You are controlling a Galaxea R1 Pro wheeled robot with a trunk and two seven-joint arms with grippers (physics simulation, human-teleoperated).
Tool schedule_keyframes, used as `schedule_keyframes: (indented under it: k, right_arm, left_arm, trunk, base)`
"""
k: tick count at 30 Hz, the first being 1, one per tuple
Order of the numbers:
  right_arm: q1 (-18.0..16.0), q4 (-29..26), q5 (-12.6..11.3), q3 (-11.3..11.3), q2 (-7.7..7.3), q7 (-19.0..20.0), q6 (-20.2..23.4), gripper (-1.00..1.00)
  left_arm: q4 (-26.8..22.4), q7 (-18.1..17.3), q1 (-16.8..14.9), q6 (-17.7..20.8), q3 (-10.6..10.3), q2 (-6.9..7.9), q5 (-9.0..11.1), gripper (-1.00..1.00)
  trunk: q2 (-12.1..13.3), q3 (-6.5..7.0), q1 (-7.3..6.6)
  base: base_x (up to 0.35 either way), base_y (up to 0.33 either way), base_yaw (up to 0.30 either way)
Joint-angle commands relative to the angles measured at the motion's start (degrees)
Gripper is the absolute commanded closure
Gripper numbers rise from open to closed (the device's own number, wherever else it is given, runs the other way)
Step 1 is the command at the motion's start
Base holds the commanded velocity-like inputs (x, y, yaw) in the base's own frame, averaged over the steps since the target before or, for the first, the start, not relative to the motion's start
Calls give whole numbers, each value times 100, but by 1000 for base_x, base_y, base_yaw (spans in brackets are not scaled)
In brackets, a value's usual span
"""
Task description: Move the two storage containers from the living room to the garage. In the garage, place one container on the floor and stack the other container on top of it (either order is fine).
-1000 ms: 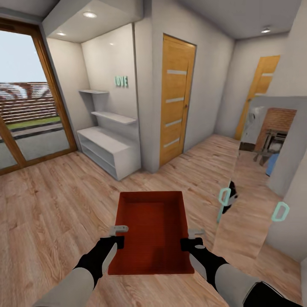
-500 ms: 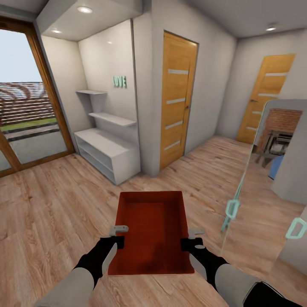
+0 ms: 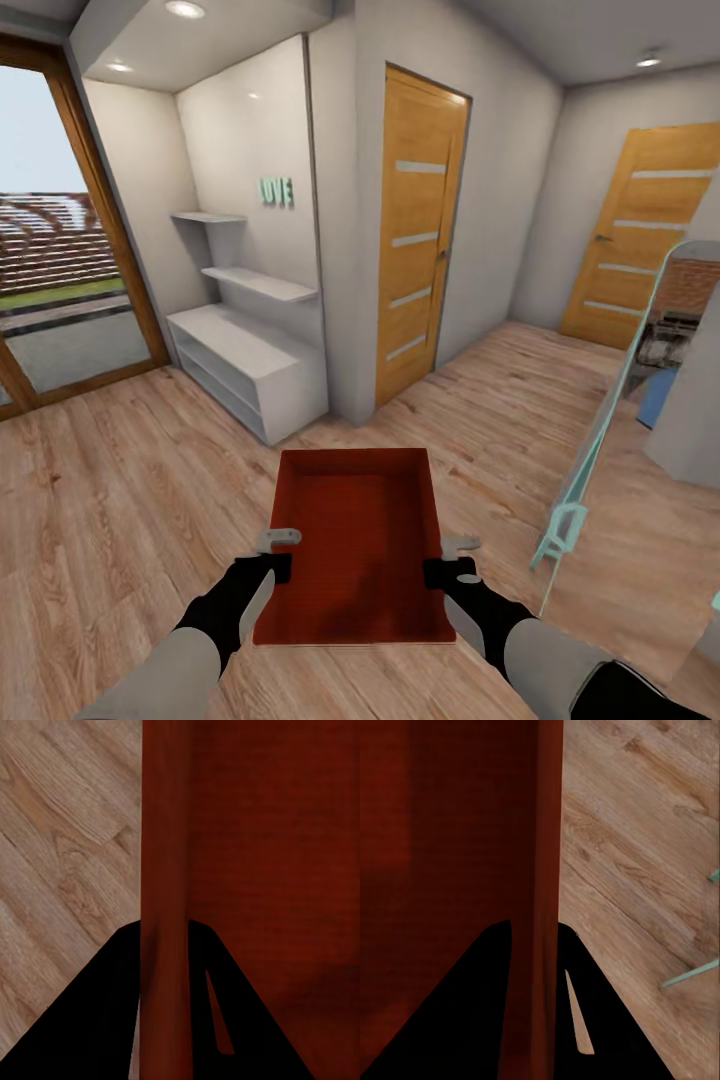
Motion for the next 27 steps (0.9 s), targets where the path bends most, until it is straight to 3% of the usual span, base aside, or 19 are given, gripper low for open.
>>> schedule_keyframes:
  k: [1,13,27]
  right_arm:
    - [-12,-17,87,-184,-94,-149,-17,100]
    - [-12,-17,88,-183,-88,-149,-17,100]
    - [-12,-17,88,-183,-77,-149,-17,100]
  left_arm:
    - [35,51,1,55,-12,46,-77,100]
    - [35,51,1,54,-12,46,-77,100]
    - [35,51,1,55,-12,46,-77,100]
  trunk:
    - [-10,-9,6]
    - [-10,-9,6]
    - [-10,-9,6]
  base:
    - [322,0,0]
    - [323,0,-13]
    - [323,0,-198]
